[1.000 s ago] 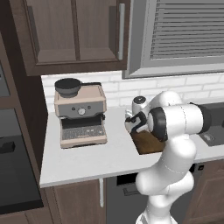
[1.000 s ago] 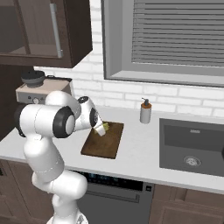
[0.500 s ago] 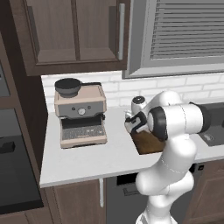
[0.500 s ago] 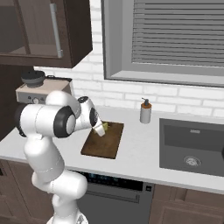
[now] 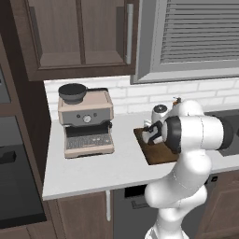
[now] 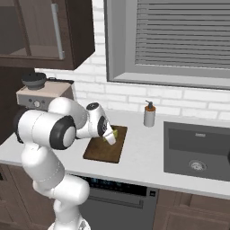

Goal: Pick up the sponge from the counter and clean the cutting board by briefly scrubbing or pressing down on the cutting board. Once finished, release the sponge.

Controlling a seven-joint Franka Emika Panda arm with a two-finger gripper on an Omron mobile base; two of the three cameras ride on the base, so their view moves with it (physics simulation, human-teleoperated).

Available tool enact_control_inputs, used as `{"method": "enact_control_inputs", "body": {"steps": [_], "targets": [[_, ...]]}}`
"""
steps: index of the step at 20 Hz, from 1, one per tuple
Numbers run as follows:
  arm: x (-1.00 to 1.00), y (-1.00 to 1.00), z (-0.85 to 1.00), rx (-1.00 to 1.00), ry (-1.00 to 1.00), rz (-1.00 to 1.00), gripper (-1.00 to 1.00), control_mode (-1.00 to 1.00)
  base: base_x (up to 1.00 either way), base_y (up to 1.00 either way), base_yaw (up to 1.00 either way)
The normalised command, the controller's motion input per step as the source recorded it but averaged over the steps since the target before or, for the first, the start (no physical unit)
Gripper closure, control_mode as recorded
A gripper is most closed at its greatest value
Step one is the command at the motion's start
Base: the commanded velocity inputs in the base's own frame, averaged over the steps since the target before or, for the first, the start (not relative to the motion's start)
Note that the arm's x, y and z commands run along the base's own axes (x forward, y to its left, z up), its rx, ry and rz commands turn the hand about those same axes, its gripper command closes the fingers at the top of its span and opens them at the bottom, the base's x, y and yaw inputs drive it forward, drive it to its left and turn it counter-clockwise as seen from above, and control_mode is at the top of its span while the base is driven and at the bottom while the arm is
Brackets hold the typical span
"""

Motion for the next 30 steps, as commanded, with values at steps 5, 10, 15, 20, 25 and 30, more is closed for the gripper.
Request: {"method": "enact_control_inputs", "body": {"steps": [5, 10, 15, 20, 25, 30], "targets": [[-0.53, -0.43, -0.07, 0.0, 0.0, 0.0, 1.0, -1.0, 0.0, 0.0, 0.0], [-0.3, -0.08, -0.07, 0.0, 0.0, 0.0, 1.0, -1.0, 0.0, 0.0, 0.0], [0.34, 0.44, -0.07, 0.0, 0.0, 0.0, 1.0, -1.0, 0.0, 0.0, 0.0], [0.54, 0.76, -0.04, 0.0, 0.0, -0.01, 1.0, -1.0, 0.0, 0.0, 0.0], [0.4, 0.67, 0.0, 0.0, 0.0, -0.02, 1.0, -1.0, 0.0, 0.0, 0.0], [0.13, 0.45, 0.0, 0.0, 0.0, -0.03, 1.0, -1.0, 0.0, 0.0, 0.0]]}}
